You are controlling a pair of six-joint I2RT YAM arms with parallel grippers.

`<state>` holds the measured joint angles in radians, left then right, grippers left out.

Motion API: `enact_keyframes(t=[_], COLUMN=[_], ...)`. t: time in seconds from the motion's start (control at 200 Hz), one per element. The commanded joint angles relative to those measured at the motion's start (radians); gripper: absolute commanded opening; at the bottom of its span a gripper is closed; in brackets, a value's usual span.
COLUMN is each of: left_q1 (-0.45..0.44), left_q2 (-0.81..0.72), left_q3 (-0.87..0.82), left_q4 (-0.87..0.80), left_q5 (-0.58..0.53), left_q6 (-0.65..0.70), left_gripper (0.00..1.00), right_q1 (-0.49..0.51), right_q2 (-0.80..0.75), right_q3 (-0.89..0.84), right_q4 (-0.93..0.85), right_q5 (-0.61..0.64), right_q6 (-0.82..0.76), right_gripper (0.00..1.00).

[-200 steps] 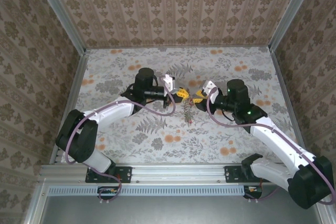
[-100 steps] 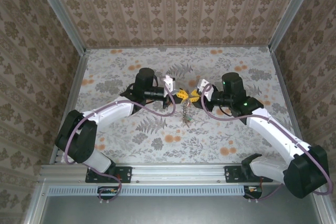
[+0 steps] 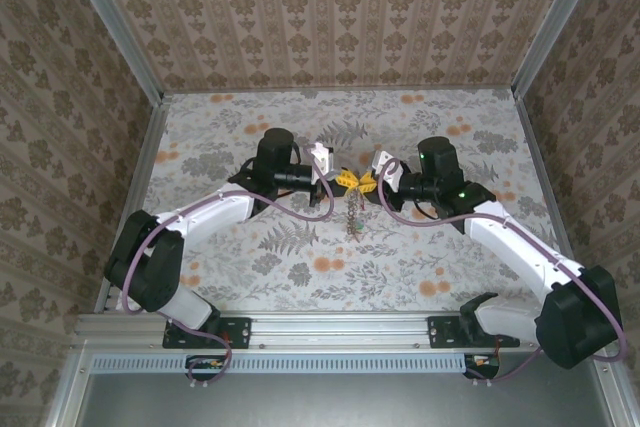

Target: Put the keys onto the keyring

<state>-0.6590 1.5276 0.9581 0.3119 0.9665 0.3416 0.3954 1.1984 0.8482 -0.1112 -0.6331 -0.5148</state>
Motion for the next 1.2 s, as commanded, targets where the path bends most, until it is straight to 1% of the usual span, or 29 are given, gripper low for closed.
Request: enact_keyframes(t=[0.0,0.04,0.075,0.12,0.17,0.22,0.235,0.285,0.335,0.395,0.465,0.545,0.625,0.695,0.805,0.96,1.195], left_q1=[0.002,0.003,0.003,0.003,0.004,0.004,0.004,0.004,0.004,0.004,0.004,0.007,0.007,0.007,0.005,0.004,-0.001], left_q2=[-0.03,-0.031,-0.03,-0.032,-0.032,-0.036,-0.039,-0.044,-0.046,-0.044,-0.043,-0.044,-0.041,-0.039,-0.037,-0.029,-0.027], left_q3=[0.047,0.047,0.045,0.046,0.047,0.048,0.047,0.052,0.074,0.112,0.151,0.18,0.203,0.213,0.213,0.215,0.198], left_q4=[-0.001,-0.003,-0.005,-0.011,-0.017,-0.035,-0.044,-0.085,-0.171,-0.299,-0.413,-0.482,-0.527,-0.542,-0.536,-0.52,-0.427], left_q5=[0.049,0.049,0.048,0.048,0.047,0.037,0.033,0.015,-0.006,-0.029,-0.066,-0.098,-0.116,-0.127,-0.127,-0.097,-0.044], left_q6=[0.025,0.026,0.029,0.031,0.034,0.048,0.052,0.079,0.132,0.205,0.265,0.307,0.335,0.339,0.338,0.333,0.283], left_gripper=[0.0,0.0,0.0,0.0,0.0,0.0,0.03,0.12,0.19,0.2,0.22,0.25,0.25,0.25,0.25,0.26,0.27], right_q1=[-0.002,-0.002,-0.003,-0.003,-0.003,-0.003,-0.002,-0.003,-0.001,0.004,0.023,0.051,0.072,0.087,0.113,0.13,0.15], right_q2=[0.009,0.009,0.007,0.007,0.007,0.006,0.005,0.001,0.001,0.011,0.027,0.037,0.041,0.046,0.067,0.071,0.079], right_q3=[0.026,0.026,0.024,0.025,0.028,0.036,0.037,0.046,0.063,0.105,0.154,0.186,0.212,0.238,0.311,0.35,0.403], right_q4=[0.034,0.039,0.042,0.045,0.045,0.041,0.037,0.017,-0.022,-0.104,-0.205,-0.282,-0.336,-0.377,-0.501,-0.547,-0.594], right_q5=[-0.034,-0.035,-0.04,-0.047,-0.046,-0.035,-0.032,-0.025,-0.021,-0.014,0.033,0.102,0.155,0.208,0.277,0.28,0.312], right_q6=[0.012,0.015,0.016,0.02,0.026,0.032,0.032,0.029,0.024,0.014,-0.009,-0.044,-0.06,-0.06,-0.067,-0.074,-0.082], right_gripper=[0.18,0.17,0.13,0.11,0.05,0.01,0.0,0.0,0.0,0.0,0.0,0.0,0.0,0.0,0.0,0.0,0.0])
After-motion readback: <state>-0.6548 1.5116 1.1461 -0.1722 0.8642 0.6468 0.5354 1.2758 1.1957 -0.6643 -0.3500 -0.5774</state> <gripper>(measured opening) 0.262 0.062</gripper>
